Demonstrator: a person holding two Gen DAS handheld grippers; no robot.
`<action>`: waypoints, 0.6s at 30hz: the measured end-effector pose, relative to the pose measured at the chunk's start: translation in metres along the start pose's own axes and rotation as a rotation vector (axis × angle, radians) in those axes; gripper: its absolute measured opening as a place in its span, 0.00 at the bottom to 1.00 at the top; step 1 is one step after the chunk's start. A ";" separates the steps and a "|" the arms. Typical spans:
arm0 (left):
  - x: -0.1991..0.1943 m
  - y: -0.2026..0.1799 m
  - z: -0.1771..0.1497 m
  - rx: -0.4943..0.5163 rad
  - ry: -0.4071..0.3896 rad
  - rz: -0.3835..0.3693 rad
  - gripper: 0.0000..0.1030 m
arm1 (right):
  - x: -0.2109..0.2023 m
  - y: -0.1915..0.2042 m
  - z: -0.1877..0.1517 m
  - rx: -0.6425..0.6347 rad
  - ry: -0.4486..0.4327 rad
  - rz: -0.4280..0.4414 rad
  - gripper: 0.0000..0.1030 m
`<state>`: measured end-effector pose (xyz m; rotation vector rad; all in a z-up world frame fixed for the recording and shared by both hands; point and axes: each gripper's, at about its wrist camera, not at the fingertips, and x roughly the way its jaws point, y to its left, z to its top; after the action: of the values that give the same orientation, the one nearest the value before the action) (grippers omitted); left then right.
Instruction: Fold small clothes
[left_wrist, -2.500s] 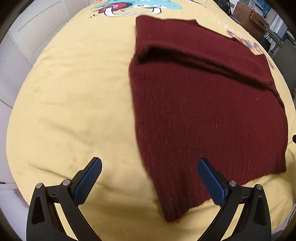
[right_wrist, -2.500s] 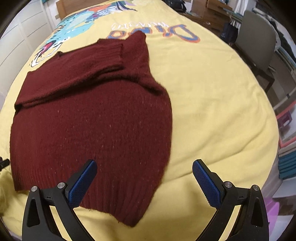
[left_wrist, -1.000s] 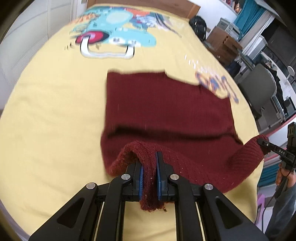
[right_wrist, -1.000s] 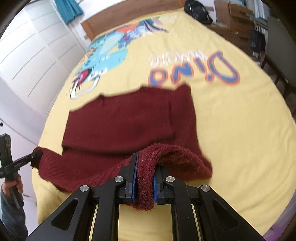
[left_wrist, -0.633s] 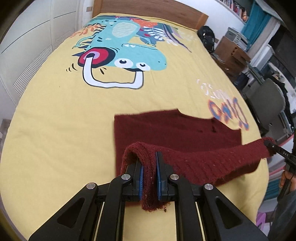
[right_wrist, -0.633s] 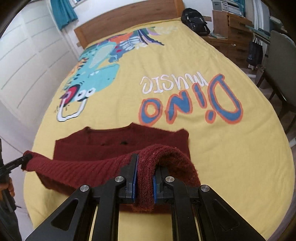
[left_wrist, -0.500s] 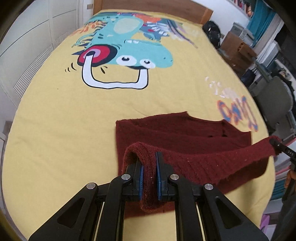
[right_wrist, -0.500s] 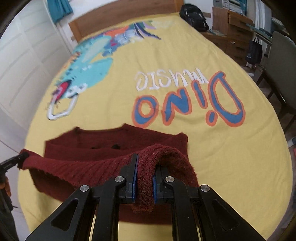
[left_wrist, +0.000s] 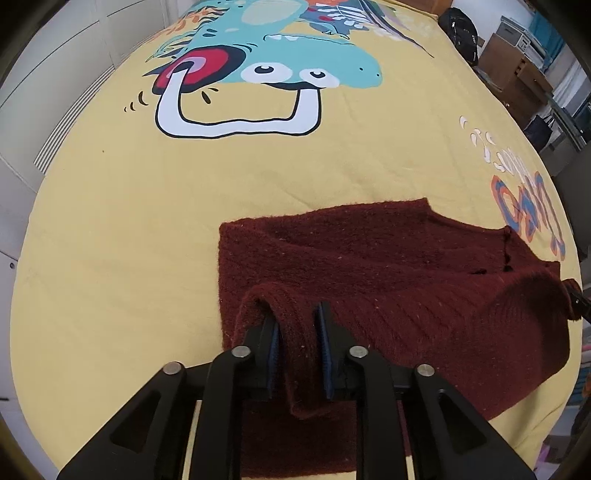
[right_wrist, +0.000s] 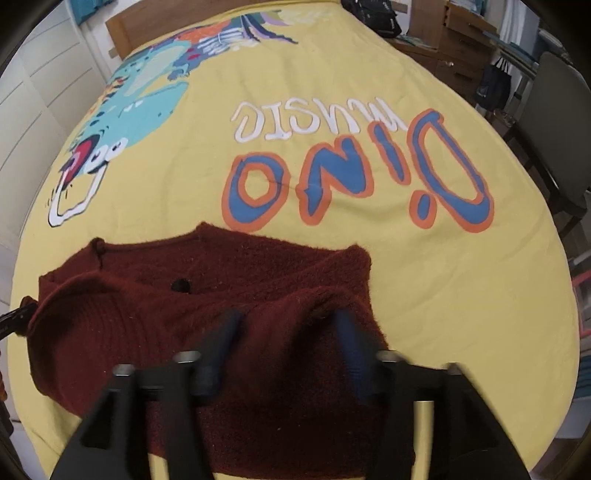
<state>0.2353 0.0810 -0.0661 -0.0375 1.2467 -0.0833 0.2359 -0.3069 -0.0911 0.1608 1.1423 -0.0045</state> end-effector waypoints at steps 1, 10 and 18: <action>-0.004 0.000 0.001 -0.007 -0.004 -0.011 0.38 | -0.005 0.000 0.000 -0.004 -0.014 0.001 0.71; -0.045 -0.018 -0.003 0.048 -0.102 -0.013 0.98 | -0.034 0.013 -0.015 -0.089 -0.060 0.008 0.81; -0.038 -0.061 -0.041 0.153 -0.139 -0.005 0.99 | -0.032 0.050 -0.059 -0.180 -0.091 0.008 0.99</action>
<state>0.1815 0.0243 -0.0391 0.0851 1.0986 -0.1768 0.1735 -0.2522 -0.0800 0.0045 1.0460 0.0969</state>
